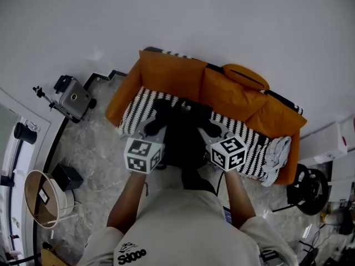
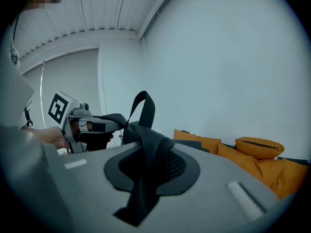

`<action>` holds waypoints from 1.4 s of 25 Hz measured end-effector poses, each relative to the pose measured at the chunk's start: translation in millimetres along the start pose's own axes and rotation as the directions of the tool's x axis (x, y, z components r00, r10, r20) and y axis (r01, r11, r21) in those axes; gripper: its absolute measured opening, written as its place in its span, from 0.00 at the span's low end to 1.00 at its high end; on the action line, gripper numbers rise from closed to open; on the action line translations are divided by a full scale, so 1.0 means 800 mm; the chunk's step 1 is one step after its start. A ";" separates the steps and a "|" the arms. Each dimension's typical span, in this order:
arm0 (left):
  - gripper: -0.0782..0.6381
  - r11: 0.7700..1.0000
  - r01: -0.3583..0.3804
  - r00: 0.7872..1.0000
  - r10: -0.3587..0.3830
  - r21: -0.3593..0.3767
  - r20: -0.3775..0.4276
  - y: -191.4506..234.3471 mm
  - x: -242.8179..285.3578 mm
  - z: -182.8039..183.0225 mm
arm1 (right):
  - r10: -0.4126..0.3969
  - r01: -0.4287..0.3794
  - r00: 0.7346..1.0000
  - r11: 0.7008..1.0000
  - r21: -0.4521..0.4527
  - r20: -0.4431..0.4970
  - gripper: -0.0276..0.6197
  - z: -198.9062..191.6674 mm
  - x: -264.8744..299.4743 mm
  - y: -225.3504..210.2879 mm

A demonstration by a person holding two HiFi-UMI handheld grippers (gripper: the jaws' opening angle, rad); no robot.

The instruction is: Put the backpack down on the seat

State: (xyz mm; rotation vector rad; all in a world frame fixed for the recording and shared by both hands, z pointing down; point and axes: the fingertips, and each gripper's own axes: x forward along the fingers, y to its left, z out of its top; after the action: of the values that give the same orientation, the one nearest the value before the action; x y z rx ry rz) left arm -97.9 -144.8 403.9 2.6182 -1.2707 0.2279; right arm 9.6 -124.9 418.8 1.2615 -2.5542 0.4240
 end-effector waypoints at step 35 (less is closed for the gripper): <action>0.14 0.994 -0.047 0.960 0.017 -0.102 -0.278 0.161 0.320 -0.090 | 0.090 -0.060 0.970 0.989 0.139 -0.227 0.12 -0.052 0.242 -0.245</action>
State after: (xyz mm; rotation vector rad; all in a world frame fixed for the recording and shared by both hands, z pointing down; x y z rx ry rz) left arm -45.8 -396.1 549.7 2.3750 -1.1936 0.4988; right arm 57.1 -363.7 554.0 1.0859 -2.4125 0.7219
